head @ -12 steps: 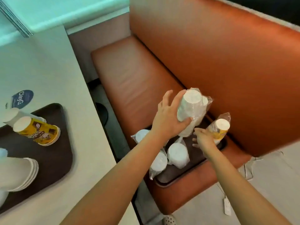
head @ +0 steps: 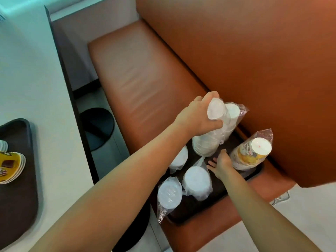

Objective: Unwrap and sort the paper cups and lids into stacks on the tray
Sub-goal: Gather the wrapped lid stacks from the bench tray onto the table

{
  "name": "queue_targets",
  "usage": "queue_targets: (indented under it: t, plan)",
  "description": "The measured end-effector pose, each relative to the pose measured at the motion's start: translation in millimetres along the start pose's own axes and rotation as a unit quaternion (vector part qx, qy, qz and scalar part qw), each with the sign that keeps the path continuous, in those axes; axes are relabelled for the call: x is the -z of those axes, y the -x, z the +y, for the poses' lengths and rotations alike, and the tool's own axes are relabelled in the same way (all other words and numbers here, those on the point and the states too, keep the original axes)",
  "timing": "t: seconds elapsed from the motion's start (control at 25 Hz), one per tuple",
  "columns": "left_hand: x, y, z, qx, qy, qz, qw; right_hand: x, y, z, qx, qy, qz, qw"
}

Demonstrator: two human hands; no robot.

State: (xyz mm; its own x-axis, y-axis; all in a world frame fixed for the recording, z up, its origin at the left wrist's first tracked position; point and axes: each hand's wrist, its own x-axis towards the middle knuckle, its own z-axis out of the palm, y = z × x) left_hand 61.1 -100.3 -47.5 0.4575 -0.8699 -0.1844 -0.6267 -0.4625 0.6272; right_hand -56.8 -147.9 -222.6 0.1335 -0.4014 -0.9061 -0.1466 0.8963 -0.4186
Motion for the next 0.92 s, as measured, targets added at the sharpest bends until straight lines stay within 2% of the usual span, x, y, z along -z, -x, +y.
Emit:
queue_targets:
  t: [0.2,0.36,0.52,0.72,0.92]
  plan:
    - [8,12,-27,0.024,0.093,0.025,0.995,-13,-23,1,-0.001,0.037,-0.020,0.999]
    - [22,20,-55,0.045,0.121,0.038,0.991,-22,-30,1,0.033,0.067,-0.040,0.996]
    - [37,32,-72,0.078,0.138,0.062,0.985,-25,-31,4,0.065,0.041,-0.063,0.995]
    - [68,79,-61,0.045,0.176,0.105,0.978,-23,15,7,0.114,0.036,-0.082,0.989]
    - [126,156,-34,-0.005,0.193,0.196,0.961,-45,105,-5,0.247,0.060,-0.092,0.963]
